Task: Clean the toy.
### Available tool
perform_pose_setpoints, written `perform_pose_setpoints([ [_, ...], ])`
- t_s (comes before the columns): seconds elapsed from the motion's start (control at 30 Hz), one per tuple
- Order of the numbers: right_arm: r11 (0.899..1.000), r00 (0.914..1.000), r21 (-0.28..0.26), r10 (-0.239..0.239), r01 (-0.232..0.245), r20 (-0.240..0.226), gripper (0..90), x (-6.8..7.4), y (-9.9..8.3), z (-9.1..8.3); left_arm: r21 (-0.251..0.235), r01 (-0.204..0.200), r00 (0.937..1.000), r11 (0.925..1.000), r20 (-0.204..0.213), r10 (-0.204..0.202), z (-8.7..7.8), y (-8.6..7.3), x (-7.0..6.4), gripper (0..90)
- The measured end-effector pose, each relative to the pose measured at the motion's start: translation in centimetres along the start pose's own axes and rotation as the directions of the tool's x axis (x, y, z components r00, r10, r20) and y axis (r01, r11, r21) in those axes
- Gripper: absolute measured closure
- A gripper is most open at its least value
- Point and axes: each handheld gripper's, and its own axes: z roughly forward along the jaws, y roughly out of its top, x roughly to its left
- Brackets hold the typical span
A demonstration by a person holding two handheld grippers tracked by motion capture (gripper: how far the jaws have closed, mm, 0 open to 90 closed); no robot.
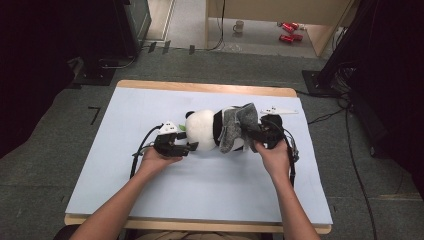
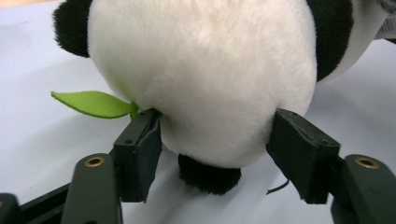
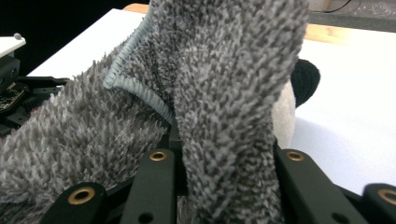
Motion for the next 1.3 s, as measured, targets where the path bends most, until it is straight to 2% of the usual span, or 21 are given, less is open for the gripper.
perform_pose_setpoints([
  [0.07, 1.000, 1.0000, 0.000, 0.001, -0.001, 0.003, 71.8, 0.0, 0.0, 0.0, 0.018, 0.007, 0.9999, 0.9998, 0.014, -0.008, 0.1, -0.1, 0.1, 31.3],
  [0.17, 1.000, 1.0000, -0.003, 0.007, -0.007, 0.001, 71.9, -0.1, 0.0, 0.0, 0.056, -0.013, 0.9999, 0.9983, 0.011, 0.013, 0.4, -0.4, -0.1, 30.1],
  [0.3, 1.000, 0.9998, -0.009, 0.018, -0.018, 0.002, 71.9, -0.3, 0.1, 0.2, 0.056, -0.024, 0.9996, 0.9981, 0.016, 0.023, 1.2, -0.9, -0.1, 31.7],
  [0.47, 0.999, 0.9995, -0.017, 0.029, -0.029, 0.009, 71.4, -0.3, 0.2, 0.3, 0.042, -0.007, 0.9999, 0.9991, 0.009, 0.006, 1.5, -1.0, 0.1, 42.9],
  [0.6, 0.999, 0.9990, -0.018, 0.043, -0.043, 0.009, 74.2, -0.3, 0.4, 0.1, 0.027, -0.007, 0.9999, 0.9996, -0.009, 0.008, 1.5, -0.9, -0.2, 57.7],
  [0.63, 0.999, 0.9991, -0.018, 0.042, -0.042, 0.005, 75.5, -0.3, 0.5, -0.1, 0.028, 0.001, 1.0000, 0.9996, -0.006, -0.001, 1.4, -0.8, -0.2, 60.6],
  [0.67, 0.999, 0.9991, -0.023, 0.041, -0.041, 0.001, 76.9, -0.2, 0.7, -0.4, 0.028, 0.028, 0.9996, 0.9992, 0.006, -0.028, 1.3, -0.8, -0.1, 63.3],
  [0.7, 0.999, 0.9993, -0.037, 0.035, -0.035, -0.014, 77.9, 0.0, 1.0, -0.8, 0.028, 0.033, 0.9994, 0.9991, 0.009, -0.033, 1.3, -0.7, -0.1, 65.8],
  [0.87, 0.996, 0.9994, -0.091, 0.004, -0.007, -0.034, 78.8, 1.0, 2.0, -2.3, 0.045, 0.026, 0.9995, 0.9987, 0.018, -0.026, 0.5, -0.4, -0.2, 70.2],
  [1.0, 0.990, 0.9969, -0.137, 0.032, -0.042, -0.072, 78.7, 0.9, 2.3, -3.1, 0.077, 0.052, 0.9981, 0.9957, 0.028, -0.054, -0.9, -0.2, 0.6, 71.4],
  [1.03, 0.989, 0.9958, -0.137, 0.041, -0.052, -0.082, 78.7, 0.8, 2.3, -3.0, 0.087, 0.063, 0.9972, 0.9943, 0.035, -0.066, -1.2, -0.2, 1.0, 71.3],
  [1.1, 0.990, 0.9940, -0.126, 0.054, -0.066, -0.095, 78.5, 0.7, 2.1, -2.4, 0.087, 0.078, 0.9965, 0.9932, 0.023, -0.080, -1.8, -0.3, 1.6, 71.1],
  [1.17, 0.993, 0.9933, -0.095, 0.064, -0.073, -0.096, 78.3, 0.5, 1.8, -1.5, 0.086, 0.078, 0.9968, 0.9932, 0.012, -0.080, -2.2, -0.5, 2.0, 70.3],
  [1.23, 0.996, 0.9938, -0.055, 0.067, -0.072, -0.089, 77.9, 0.2, 1.4, -0.4, 0.088, 0.081, 0.9965, 0.9928, 0.010, -0.083, -2.2, -0.7, 2.2, 69.5],
  [1.3, 0.999, 0.9973, 0.008, 0.044, -0.044, -0.058, 77.8, 0.0, 1.0, 0.8, 0.087, 0.077, 0.9969, 0.9932, 0.009, -0.078, -2.1, -0.9, 2.2, 68.7],
])
